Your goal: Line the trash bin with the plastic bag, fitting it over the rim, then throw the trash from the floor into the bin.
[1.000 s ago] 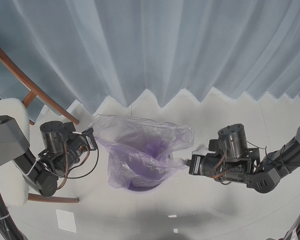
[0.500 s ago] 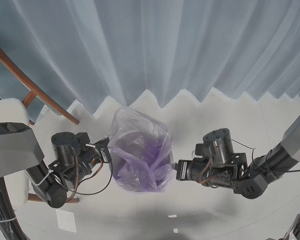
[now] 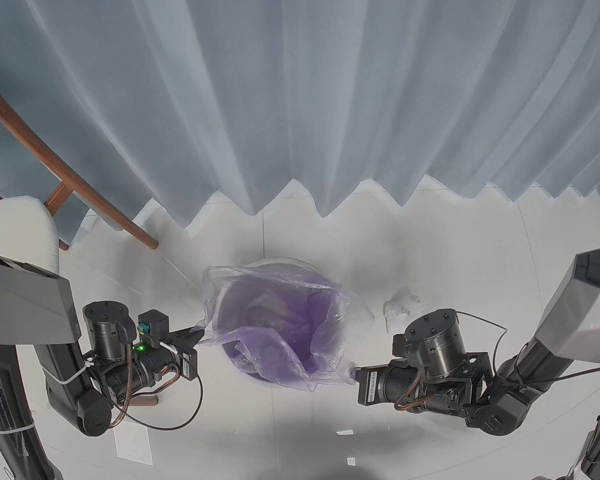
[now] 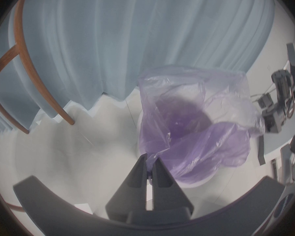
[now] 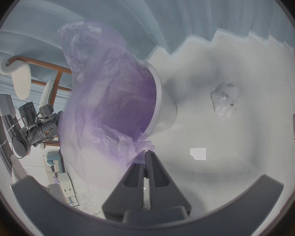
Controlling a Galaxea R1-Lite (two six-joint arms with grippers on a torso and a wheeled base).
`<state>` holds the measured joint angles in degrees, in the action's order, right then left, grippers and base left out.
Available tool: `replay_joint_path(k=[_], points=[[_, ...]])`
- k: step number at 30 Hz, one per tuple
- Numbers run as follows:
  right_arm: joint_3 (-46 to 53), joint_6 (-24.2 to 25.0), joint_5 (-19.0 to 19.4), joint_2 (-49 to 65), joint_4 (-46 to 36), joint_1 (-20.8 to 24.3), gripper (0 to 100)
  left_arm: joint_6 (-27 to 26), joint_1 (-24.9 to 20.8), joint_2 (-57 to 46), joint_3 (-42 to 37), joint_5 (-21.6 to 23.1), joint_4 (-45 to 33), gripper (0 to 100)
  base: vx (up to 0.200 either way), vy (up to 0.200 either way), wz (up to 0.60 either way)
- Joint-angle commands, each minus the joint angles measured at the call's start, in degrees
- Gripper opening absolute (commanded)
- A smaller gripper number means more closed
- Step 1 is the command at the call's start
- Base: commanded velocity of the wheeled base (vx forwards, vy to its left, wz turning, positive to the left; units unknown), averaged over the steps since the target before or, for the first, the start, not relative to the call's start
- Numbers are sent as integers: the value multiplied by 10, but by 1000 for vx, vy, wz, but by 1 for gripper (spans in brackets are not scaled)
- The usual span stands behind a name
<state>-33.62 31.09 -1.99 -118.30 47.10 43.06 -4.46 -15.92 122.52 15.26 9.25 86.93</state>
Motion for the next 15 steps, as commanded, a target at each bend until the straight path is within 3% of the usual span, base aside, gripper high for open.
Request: replay_joint_path(k=[1,4,6,8,15], points=[[0,0,-3,-27,2,3,0,-24,13,38,-6,17,0,0,0,0,0],[0,0,-3,-27,4,5,0,-27,7,39,-6,45,0,0,0,0,0],[2,1,-3,-25,4,14,0,-28,-3,40,-8,101,-3,0,0,0,0],[4,2,-1,-27,3,18,0,-33,-4,40,-14,119,-2,0,0,0,0],[37,1,31,-22,10,33,0,-94,16,41,-49,216,-5,0,0,0,0]])
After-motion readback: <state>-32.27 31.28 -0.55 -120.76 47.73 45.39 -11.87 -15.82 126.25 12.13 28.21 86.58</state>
